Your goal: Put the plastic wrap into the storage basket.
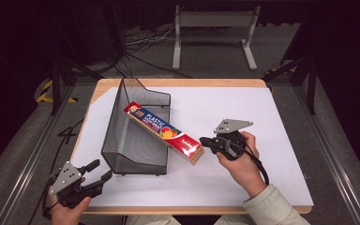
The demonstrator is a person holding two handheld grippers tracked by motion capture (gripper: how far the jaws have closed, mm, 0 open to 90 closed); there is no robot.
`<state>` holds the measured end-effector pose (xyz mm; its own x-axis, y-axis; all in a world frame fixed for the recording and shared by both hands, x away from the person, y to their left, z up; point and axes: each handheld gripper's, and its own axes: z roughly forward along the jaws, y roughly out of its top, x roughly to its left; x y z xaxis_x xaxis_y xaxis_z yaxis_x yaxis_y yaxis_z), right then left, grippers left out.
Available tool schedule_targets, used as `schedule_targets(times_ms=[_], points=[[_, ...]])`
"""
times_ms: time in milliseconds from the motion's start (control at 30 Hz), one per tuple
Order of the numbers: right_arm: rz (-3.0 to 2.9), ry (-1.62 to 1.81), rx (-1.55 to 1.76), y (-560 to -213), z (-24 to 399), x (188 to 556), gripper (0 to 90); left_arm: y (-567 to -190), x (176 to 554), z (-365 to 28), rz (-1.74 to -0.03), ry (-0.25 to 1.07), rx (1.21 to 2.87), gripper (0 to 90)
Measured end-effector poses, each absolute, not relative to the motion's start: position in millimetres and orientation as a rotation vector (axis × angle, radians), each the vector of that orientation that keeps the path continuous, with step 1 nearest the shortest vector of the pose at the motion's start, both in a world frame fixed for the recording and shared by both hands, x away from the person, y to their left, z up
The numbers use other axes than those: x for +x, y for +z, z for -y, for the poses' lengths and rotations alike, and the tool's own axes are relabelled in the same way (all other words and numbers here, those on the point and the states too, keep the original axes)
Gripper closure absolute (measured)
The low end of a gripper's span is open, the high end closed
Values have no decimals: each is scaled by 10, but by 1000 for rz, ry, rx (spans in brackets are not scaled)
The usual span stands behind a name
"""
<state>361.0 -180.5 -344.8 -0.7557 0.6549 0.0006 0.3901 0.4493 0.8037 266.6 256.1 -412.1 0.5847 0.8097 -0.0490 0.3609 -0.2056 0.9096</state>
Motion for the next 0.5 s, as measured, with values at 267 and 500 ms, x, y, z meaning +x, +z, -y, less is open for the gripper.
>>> schedule_targets(times_ms=[267,500], points=[[-2403,1240,886,-3470,1791,3559,900,-4108,2661,-2566,-950,538,1804,481],[-2448,1287,870,-3504,1737,3506,900,-4101,2667,-2569,-931,517,1815,545]])
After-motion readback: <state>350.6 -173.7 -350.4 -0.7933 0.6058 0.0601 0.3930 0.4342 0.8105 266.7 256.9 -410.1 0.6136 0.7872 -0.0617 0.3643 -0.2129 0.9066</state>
